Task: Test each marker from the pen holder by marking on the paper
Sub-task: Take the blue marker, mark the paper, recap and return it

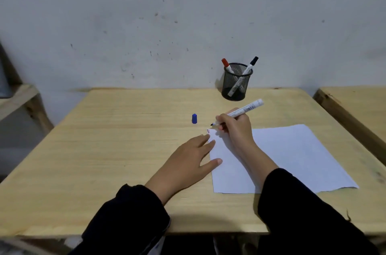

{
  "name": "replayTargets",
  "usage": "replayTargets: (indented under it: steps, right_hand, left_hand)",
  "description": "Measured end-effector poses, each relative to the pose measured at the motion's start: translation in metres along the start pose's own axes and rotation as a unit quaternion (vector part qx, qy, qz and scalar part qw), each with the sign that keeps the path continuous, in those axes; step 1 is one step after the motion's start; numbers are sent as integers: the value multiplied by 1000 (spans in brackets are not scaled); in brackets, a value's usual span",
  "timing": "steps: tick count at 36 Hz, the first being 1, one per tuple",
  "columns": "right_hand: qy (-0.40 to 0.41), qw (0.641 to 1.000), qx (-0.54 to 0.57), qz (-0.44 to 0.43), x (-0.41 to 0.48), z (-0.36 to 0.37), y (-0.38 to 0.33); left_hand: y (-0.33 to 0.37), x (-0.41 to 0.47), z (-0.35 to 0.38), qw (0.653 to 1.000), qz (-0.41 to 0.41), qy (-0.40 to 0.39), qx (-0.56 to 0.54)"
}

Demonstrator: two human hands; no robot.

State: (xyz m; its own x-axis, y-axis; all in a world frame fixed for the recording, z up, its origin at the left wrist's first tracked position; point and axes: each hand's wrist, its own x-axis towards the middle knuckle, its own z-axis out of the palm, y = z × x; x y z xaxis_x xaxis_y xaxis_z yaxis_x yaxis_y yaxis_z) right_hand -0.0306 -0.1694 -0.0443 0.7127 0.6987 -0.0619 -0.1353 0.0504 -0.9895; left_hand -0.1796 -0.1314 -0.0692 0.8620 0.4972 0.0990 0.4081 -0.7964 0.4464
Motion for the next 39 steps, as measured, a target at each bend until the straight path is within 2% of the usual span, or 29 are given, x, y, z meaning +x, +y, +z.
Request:
replayTargets:
  steps: [11, 39]
  right_hand:
    - [-8, 997, -63, -37, -3, 3, 0]
    - [-13, 988, -145, -57, 6, 2, 8]
  left_hand:
    - [0, 0, 3, 1000, -8, 1, -12]
    - [3, -1, 1, 1000, -8, -3, -1]
